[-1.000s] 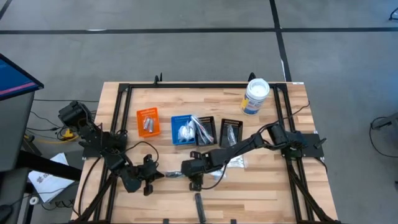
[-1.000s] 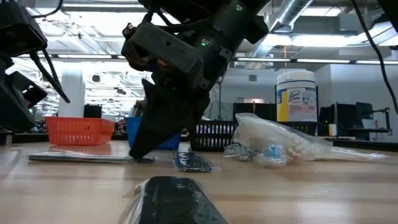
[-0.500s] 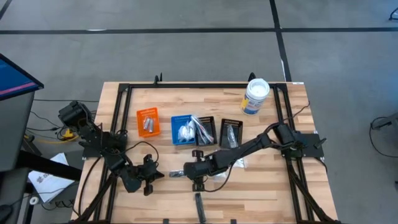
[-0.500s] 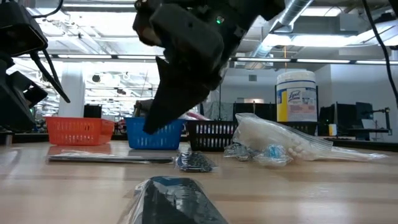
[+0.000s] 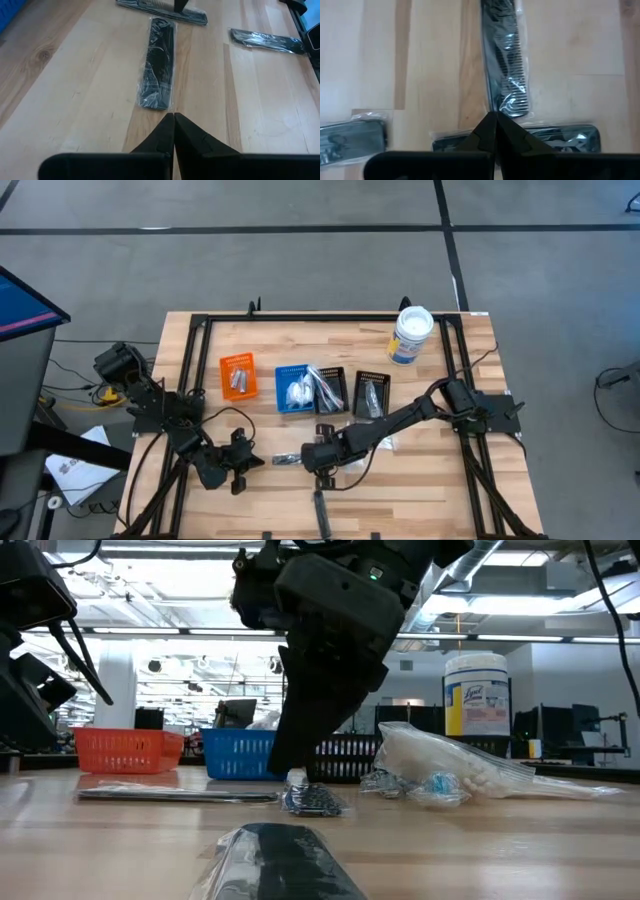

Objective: Pick & Place Travel size toiletries
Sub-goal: Put the black comb into the right black bin

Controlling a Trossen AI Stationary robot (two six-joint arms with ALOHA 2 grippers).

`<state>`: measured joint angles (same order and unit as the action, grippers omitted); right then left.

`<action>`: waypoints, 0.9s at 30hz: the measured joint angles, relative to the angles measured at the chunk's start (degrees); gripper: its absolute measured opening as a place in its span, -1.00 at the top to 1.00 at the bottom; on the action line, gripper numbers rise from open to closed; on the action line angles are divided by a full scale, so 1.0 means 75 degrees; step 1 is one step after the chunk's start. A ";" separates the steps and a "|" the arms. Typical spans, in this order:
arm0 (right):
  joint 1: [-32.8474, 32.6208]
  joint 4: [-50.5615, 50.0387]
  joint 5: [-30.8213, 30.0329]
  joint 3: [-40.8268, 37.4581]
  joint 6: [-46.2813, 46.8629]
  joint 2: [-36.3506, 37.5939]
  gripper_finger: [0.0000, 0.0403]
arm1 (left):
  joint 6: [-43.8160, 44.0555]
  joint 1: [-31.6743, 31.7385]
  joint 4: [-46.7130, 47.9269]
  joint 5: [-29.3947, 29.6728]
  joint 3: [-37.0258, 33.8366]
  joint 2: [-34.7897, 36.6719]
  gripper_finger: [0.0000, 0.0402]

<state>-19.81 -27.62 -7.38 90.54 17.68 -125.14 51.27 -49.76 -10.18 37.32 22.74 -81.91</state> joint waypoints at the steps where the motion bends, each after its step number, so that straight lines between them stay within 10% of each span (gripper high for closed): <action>1: 0.0003 0.0000 0.0000 0.0000 0.0033 0.0000 1.00 | 0.0002 0.0000 -0.0023 0.0000 0.0000 0.0000 0.99; 15: 0.0053 0.0020 0.0003 0.0006 0.0194 0.0009 1.00 | -0.0660 0.0000 -0.0397 -0.0002 -0.0003 0.0000 0.93; 27: -0.0009 0.0262 0.0066 0.0021 0.0261 -0.0145 1.00 | -0.1199 0.0093 -0.0940 0.0000 -0.0003 0.0000 0.04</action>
<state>-19.88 -25.65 -6.88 90.70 19.64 -126.23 42.28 -49.06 -17.24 37.32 22.72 -81.91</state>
